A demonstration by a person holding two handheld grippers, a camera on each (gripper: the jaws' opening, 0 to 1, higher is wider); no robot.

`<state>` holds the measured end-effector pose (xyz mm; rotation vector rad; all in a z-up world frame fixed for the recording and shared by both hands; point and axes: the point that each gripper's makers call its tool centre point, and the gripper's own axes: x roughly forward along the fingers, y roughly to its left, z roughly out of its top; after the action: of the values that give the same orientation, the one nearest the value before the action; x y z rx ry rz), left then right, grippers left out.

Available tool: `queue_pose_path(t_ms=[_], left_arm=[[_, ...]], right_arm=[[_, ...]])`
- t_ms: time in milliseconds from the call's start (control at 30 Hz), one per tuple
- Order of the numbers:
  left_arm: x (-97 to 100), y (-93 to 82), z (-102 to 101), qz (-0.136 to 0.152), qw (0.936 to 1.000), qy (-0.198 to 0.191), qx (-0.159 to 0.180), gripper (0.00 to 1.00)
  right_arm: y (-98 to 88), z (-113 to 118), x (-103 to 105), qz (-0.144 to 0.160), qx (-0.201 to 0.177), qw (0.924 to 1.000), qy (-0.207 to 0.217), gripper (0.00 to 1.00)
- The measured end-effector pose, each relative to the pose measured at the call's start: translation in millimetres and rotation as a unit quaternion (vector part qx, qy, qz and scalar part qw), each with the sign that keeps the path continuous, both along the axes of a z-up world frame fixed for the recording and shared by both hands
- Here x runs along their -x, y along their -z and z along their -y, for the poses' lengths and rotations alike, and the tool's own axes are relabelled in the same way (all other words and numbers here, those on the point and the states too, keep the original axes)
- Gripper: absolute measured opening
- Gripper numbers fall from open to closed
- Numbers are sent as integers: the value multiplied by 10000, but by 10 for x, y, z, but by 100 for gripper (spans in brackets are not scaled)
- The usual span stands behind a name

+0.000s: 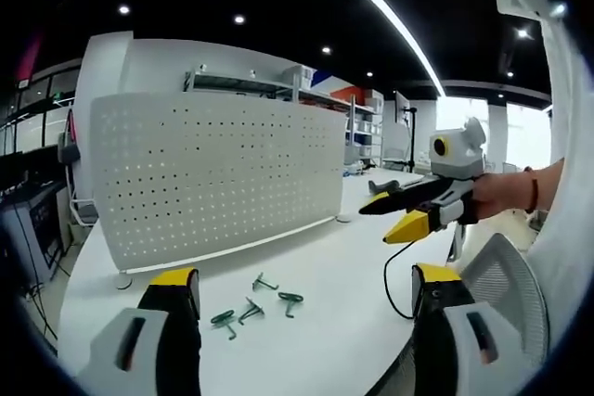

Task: Insert the hook assembly into the mounting plate slot until the hook locks in place.

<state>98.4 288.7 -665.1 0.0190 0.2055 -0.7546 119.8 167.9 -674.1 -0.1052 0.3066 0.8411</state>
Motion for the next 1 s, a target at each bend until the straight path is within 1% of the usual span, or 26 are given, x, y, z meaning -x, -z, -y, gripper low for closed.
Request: queue_pose_path(t_ms=[100,200,300,400,500,633,833,1000], left_arm=[[-2,30,19,-19,10000,-3,-6,97],[-10,32,47,-28,10000,1,22,97],[-8,41,64,-22,10000,36,-12,97],[-7,77,62,-74,9999,64,-57,97],[-17,87,52,-124,9999,66,20,97],[-32,95,48,-104,9999,69,-31,97],[-50,124,64,-96,9999,40,4,97],[-48,160,66,-146,9999,7,46,96]], right_arm=[[22,-15,-26,-35,12,10000,-72,52],[89,-11,-65,-81,143,9998,-131,52],[131,-10,-113,-151,133,9997,-124,51],[173,-31,-169,-204,119,9997,-114,50],[203,-52,-212,-234,96,9996,-104,49],[265,-88,-274,-309,103,9994,-121,48],[327,-140,-356,-349,170,9991,-176,45],[392,-164,-381,-427,132,9989,-149,42]])
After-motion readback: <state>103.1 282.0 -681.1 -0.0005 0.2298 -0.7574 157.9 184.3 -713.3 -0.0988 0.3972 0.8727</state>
